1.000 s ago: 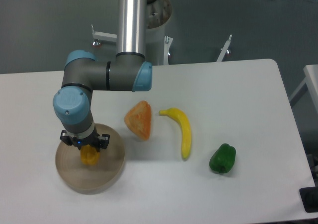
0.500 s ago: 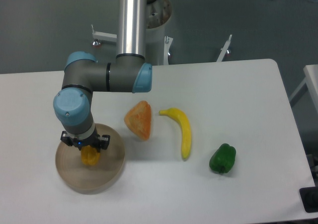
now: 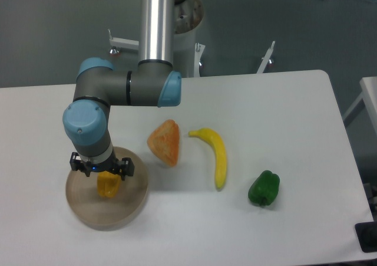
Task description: Place the yellow pepper on the plate
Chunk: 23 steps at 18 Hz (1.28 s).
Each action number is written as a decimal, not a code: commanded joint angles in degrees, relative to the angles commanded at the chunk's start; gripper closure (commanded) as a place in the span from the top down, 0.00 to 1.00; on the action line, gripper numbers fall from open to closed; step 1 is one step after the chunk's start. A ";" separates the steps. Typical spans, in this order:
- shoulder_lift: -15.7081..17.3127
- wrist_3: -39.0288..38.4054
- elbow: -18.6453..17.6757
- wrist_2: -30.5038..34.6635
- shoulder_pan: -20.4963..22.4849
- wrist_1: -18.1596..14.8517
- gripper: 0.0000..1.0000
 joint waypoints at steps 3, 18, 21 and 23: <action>2.29 4.98 0.35 0.00 4.91 0.18 1.00; 2.21 41.12 3.15 12.66 15.04 -0.17 1.00; 0.81 42.10 5.44 12.57 15.04 -0.09 1.00; 0.36 43.24 5.54 12.66 15.04 0.00 1.00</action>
